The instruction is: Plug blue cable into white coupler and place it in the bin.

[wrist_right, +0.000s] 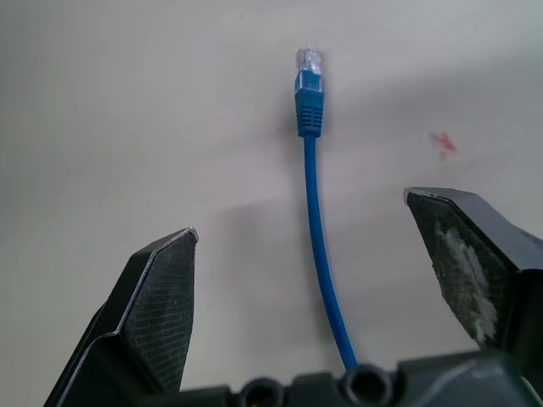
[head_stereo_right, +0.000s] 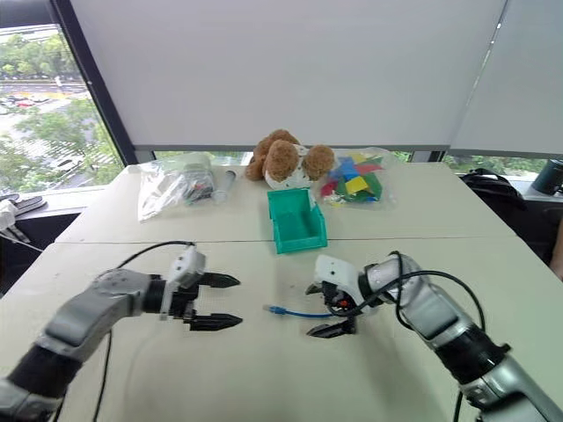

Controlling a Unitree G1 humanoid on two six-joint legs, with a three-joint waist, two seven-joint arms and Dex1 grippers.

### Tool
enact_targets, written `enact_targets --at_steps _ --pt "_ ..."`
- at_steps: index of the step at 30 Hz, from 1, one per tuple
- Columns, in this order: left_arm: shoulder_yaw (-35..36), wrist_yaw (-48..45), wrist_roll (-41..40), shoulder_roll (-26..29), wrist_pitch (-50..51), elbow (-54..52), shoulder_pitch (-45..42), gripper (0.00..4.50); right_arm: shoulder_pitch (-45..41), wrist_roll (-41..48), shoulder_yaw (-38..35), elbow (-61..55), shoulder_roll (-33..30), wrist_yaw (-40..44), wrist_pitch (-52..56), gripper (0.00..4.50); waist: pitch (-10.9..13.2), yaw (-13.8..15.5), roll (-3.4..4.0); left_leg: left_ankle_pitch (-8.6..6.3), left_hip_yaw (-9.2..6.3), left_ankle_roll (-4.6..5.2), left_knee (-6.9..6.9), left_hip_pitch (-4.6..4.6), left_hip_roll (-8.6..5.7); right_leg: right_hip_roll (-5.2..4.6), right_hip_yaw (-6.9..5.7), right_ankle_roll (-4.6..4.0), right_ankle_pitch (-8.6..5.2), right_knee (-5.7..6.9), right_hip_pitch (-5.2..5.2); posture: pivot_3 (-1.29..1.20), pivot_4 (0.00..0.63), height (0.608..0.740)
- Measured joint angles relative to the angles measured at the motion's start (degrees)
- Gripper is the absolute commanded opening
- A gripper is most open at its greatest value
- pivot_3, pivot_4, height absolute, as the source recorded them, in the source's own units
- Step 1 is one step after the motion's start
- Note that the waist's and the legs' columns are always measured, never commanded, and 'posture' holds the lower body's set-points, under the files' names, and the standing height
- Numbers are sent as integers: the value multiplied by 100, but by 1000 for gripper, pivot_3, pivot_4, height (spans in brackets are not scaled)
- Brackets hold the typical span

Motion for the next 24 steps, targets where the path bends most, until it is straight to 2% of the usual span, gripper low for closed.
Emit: enact_targets --at_steps 6,13,16,23,24 --pt "-755 -609 955 -765 -1322 1967 -840 4500 723 168 -409 -909 -191 -378 644 4427 0 -3 -2 0 -1 1 5 -22 0 5 -1 1 1 1 -18 0 150 740" --pt "-780 -837 1566 -1473 -2655 3887 -1699 4500 1033 324 -634 -1483 -211 -829 1164 4427 0 11 -2 0 -8 2 16 -39 1 3 -4 17 10 1 -26 0 150 740" --pt "-718 -906 1634 -1574 -2963 4224 -1797 3647 1091 396 -635 -1630 -213 -928 1279 4494 -1 14 -3 0 -14 2 21 -43 1 2 -7 18 10 0 -26 0 150 740" --pt "-575 -1007 1798 -1630 -3396 4395 -1770 29 1119 481 -643 -1671 -277 -1089 1368 4494 -1 -1 -3 -4 -16 9 21 -44 2 2 -9 18 10 1 -28 0 150 740" --pt "-552 -1016 1797 -1631 -3405 4347 -1722 29 1136 521 -686 -1673 -268 -1123 1414 4494 -1 -2 -3 -4 -16 9 21 -44 2 2 -9 18 10 1 -28 0 150 740"
